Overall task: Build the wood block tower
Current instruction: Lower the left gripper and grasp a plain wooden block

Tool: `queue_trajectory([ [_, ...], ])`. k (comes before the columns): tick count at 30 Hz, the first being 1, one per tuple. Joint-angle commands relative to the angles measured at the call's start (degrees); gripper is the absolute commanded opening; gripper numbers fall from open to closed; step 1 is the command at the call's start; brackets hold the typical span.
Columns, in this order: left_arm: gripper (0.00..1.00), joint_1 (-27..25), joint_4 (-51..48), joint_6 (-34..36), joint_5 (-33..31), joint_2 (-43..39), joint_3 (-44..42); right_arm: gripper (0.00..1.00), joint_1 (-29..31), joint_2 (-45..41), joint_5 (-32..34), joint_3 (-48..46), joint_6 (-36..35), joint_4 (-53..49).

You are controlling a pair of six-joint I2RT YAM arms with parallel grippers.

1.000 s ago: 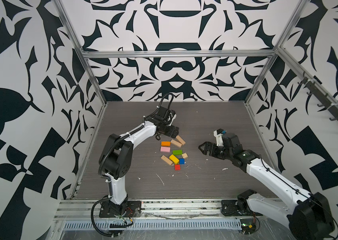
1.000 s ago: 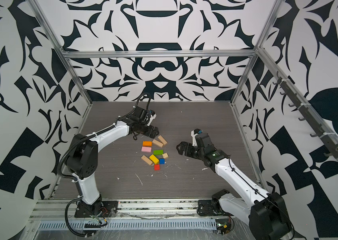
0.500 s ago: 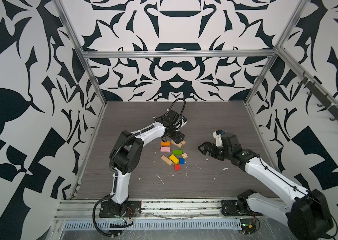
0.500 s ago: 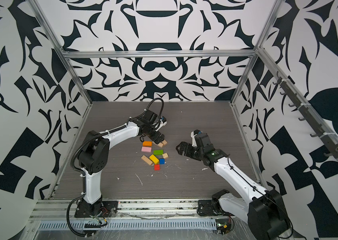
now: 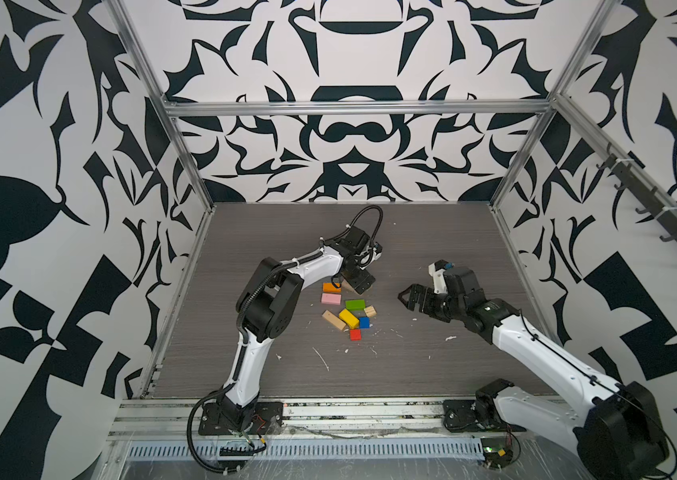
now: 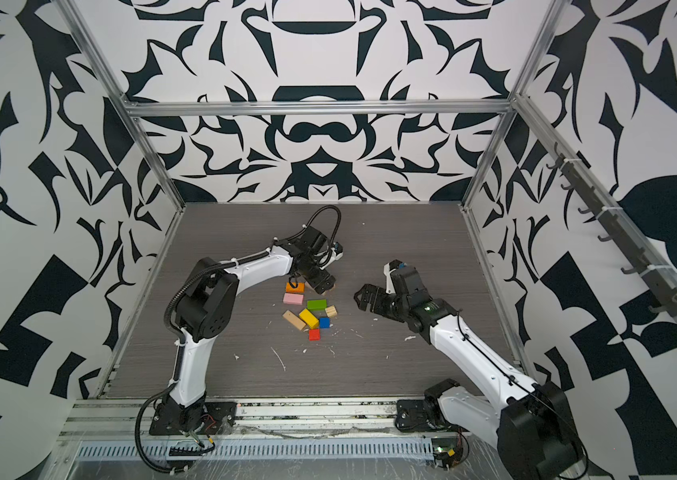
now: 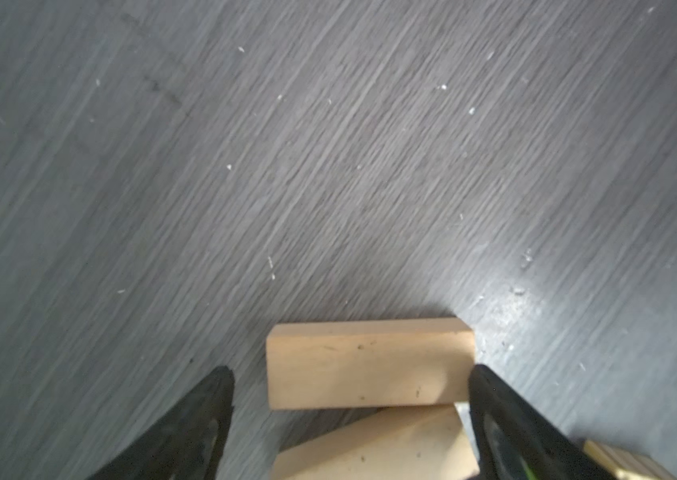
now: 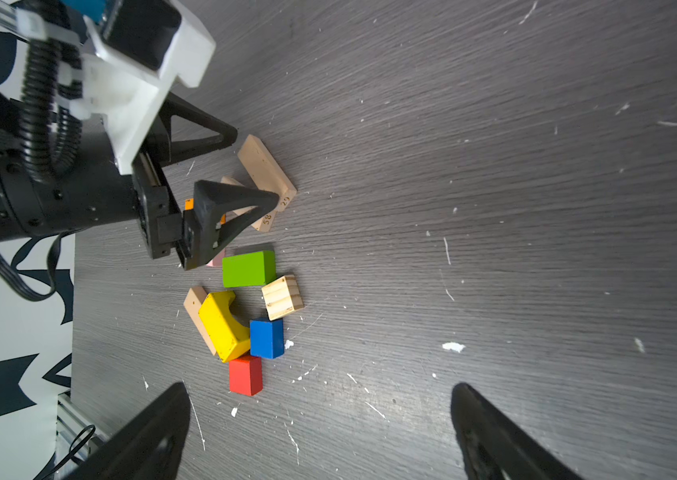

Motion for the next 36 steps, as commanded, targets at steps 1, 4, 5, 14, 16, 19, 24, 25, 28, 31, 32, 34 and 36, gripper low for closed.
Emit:
queue_trajectory([
  [1, 0.91, -0.3, -2.2, 0.9, 0.2, 1.9, 2.1, 1.0, 0.2, -0.4, 1.1, 1.4, -0.7, 0.0],
  [4, 0.91, -0.5, -2.6, 0.6, 0.3, 2.6, 2.8, 1.0, 0.2, -0.7, 1.2, 1.3, -0.8, 0.0],
  [5, 0.91, -0.6, -2.7, 0.6, 0.1, 2.9, 3.0, 1.0, 0.2, -0.8, 1.3, 1.2, -0.8, 0.0],
  [14, 0.94, -1.0, -2.4, -5.5, -3.3, 2.8, 2.3, 1.0, 0.2, -1.0, 1.5, 0.8, -1.1, -0.2],
  [16, 0.96, -1.0, -2.2, -7.9, -3.5, 2.4, 1.9, 1.0, 0.2, -1.0, 1.4, 0.8, -1.1, -0.3],
  [19, 0.99, -1.2, -2.3, -11.1, -3.3, 2.3, 1.8, 1.0, 0.2, -1.2, 1.5, 0.8, -1.1, -0.3],
  [24, 0.99, -1.5, -2.3, -14.2, -2.9, 3.0, 2.1, 1.0, 0.2, -1.6, 1.6, 0.8, -0.9, -0.7],
  [25, 1.0, -1.6, -2.4, -14.5, -3.0, 3.1, 2.1, 1.0, 0.2, -1.6, 1.7, 0.7, -0.9, -0.8],
  [28, 1.0, -2.3, -2.5, -15.5, -5.4, 3.3, 2.1, 1.0, 0.2, -1.9, 1.8, 0.6, -0.8, -0.9],
  [31, 0.99, -2.8, -3.4, -17.2, -8.2, 3.8, 2.6, 1.0, 0.2, -2.0, 1.8, 0.6, -0.7, -1.0],
  [32, 0.98, -2.9, -3.7, -17.9, -9.0, 4.1, 2.8, 1.0, 0.2, -2.0, 1.8, 0.6, -0.7, -1.0],
  [34, 0.97, -2.9, -4.0, -19.1, -9.4, 4.3, 2.9, 1.0, 0.2, -2.1, 1.8, 0.6, -0.7, -1.2],
  [36, 0.95, -3.0, -4.1, -20.0, -9.1, 4.5, 2.9, 1.0, 0.2, -2.3, 1.7, 0.7, -0.7, -1.5],
])
